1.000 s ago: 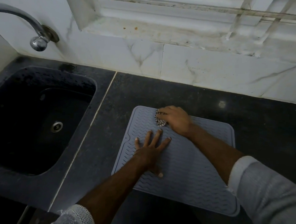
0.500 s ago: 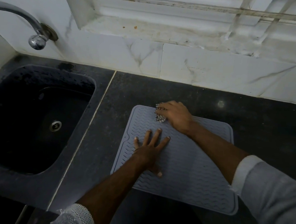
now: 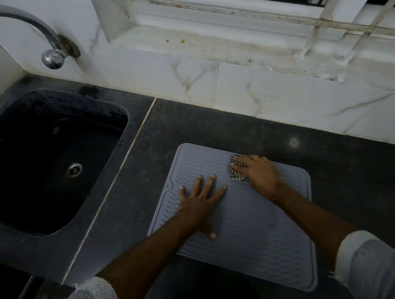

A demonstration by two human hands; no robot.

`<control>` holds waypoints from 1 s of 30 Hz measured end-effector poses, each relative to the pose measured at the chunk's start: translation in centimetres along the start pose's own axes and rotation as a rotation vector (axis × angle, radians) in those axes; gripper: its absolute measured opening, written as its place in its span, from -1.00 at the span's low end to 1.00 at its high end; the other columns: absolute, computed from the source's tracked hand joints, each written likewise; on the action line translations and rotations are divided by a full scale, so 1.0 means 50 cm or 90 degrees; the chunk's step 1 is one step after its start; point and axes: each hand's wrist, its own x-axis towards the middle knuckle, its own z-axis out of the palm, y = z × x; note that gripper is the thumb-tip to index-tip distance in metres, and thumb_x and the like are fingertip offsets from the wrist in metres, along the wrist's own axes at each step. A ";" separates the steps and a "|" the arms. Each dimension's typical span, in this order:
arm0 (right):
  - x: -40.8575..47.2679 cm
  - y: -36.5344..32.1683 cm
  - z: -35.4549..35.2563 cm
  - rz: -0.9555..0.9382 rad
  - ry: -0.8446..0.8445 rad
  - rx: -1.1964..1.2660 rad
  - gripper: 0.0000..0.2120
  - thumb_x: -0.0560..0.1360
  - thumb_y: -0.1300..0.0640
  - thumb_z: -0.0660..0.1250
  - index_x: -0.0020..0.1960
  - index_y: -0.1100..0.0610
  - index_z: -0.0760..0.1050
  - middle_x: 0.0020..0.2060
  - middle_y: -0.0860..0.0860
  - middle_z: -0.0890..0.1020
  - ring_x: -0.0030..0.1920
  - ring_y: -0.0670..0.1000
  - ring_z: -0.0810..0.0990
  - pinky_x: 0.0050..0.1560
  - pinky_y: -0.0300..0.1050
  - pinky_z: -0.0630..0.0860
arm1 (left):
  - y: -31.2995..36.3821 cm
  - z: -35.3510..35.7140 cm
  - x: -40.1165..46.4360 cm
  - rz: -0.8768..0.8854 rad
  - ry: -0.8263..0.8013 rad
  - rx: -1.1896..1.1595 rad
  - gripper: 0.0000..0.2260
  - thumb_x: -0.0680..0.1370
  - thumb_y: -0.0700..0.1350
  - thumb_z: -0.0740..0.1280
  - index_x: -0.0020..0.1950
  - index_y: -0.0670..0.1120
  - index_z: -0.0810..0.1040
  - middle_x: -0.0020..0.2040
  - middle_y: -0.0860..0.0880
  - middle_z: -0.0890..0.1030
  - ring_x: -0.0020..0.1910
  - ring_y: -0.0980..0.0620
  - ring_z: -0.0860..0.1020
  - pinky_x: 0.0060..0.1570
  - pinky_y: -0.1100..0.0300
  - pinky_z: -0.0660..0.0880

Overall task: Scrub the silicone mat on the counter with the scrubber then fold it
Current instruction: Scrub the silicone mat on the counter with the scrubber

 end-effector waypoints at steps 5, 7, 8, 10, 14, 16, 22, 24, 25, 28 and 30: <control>0.053 -0.021 -0.081 0.116 -0.082 0.171 -0.71 0.48 0.08 0.31 0.19 0.01 0.52 0.18 0.05 0.56 0.13 0.09 0.51 0.20 0.06 0.44 | 0.011 0.006 -0.013 -0.044 0.003 0.003 0.16 0.29 0.21 0.52 0.49 0.23 -0.37 0.47 -0.02 -0.48 0.43 -0.27 -0.43 0.26 -0.53 -0.18; 0.083 -0.039 -0.110 0.125 -0.082 0.205 -0.78 0.48 0.02 0.30 0.11 0.02 0.56 0.07 0.04 0.61 0.05 0.07 0.55 0.14 0.06 0.49 | 0.017 0.003 -0.014 -0.058 -0.008 0.005 0.15 0.29 0.22 0.52 0.49 0.23 -0.37 0.47 -0.03 -0.50 0.41 -0.29 -0.45 0.25 -0.55 -0.20; 0.098 -0.048 -0.116 0.088 -0.050 0.183 -0.77 0.49 0.03 0.30 0.13 0.02 0.55 0.11 0.04 0.60 0.08 0.08 0.54 0.16 0.07 0.48 | 0.017 0.002 -0.014 -0.058 -0.012 0.006 0.15 0.29 0.22 0.52 0.48 0.23 -0.37 0.47 -0.04 -0.49 0.41 -0.30 -0.45 0.24 -0.55 -0.19; 0.124 -0.069 -0.118 -0.001 0.008 0.111 -0.69 0.51 0.07 0.29 0.24 0.02 0.49 0.24 0.04 0.52 0.19 0.11 0.47 0.24 0.09 0.42 | 0.013 -0.001 -0.013 -0.045 -0.018 -0.004 0.15 0.29 0.21 0.51 0.49 0.23 -0.37 0.48 -0.03 -0.48 0.42 -0.30 -0.44 0.25 -0.55 -0.17; 0.160 -0.121 -0.083 -0.101 0.001 0.017 -0.59 0.55 0.09 0.24 0.38 -0.01 0.33 0.39 0.02 0.37 0.31 0.12 0.35 0.32 0.08 0.31 | 0.004 -0.006 -0.013 -0.027 -0.030 -0.020 0.14 0.30 0.23 0.50 0.48 0.24 -0.37 0.48 -0.01 -0.48 0.43 -0.29 -0.43 0.28 -0.53 -0.15; 0.149 -0.117 -0.053 -0.087 -0.001 0.069 -0.60 0.59 0.04 0.14 0.42 -0.01 0.26 0.43 0.01 0.31 0.37 0.09 0.29 0.36 0.06 0.24 | 0.003 -0.006 -0.012 -0.031 -0.034 -0.011 0.14 0.30 0.23 0.50 0.48 0.24 -0.38 0.48 -0.01 -0.48 0.43 -0.29 -0.43 0.28 -0.52 -0.16; 0.067 -0.012 -0.018 -0.108 -0.019 0.005 -0.48 0.51 0.11 0.28 0.42 -0.09 0.23 0.46 -0.02 0.26 0.40 0.08 0.24 0.36 0.06 0.20 | 0.000 0.001 -0.010 -0.030 -0.028 -0.009 0.15 0.29 0.24 0.50 0.47 0.25 -0.39 0.46 -0.01 -0.51 0.42 -0.28 -0.45 0.28 -0.52 -0.17; 0.076 -0.014 -0.036 -0.097 -0.020 0.021 -0.52 0.49 0.10 0.31 0.37 -0.08 0.32 0.41 -0.02 0.34 0.35 0.08 0.31 0.32 0.06 0.25 | 0.001 0.004 -0.007 -0.032 -0.030 -0.010 0.15 0.29 0.25 0.50 0.46 0.26 -0.40 0.45 0.00 -0.52 0.42 -0.28 -0.45 0.28 -0.53 -0.17; 0.088 -0.021 -0.047 -0.095 -0.008 0.035 -0.56 0.49 0.09 0.30 0.35 -0.07 0.35 0.39 -0.01 0.38 0.32 0.08 0.34 0.31 0.06 0.26 | 0.002 0.004 -0.005 -0.033 -0.030 -0.010 0.15 0.28 0.25 0.50 0.46 0.26 -0.41 0.45 0.00 -0.52 0.42 -0.28 -0.45 0.27 -0.53 -0.18; 0.133 -0.062 -0.072 -0.094 0.050 0.081 -0.56 0.51 0.13 0.28 0.37 -0.03 0.35 0.39 0.01 0.38 0.33 0.11 0.34 0.31 0.07 0.26 | 0.000 0.004 -0.003 -0.031 -0.033 -0.015 0.15 0.28 0.26 0.50 0.45 0.27 -0.41 0.45 0.02 -0.52 0.41 -0.28 -0.46 0.26 -0.53 -0.19; 0.161 -0.102 -0.076 -0.113 0.042 0.062 -0.56 0.53 0.11 0.26 0.40 -0.04 0.31 0.43 0.01 0.32 0.36 0.12 0.30 0.33 0.06 0.25 | 0.002 0.003 -0.003 -0.031 -0.036 -0.015 0.15 0.28 0.25 0.50 0.46 0.27 -0.40 0.45 0.02 -0.52 0.41 -0.27 -0.46 0.26 -0.53 -0.20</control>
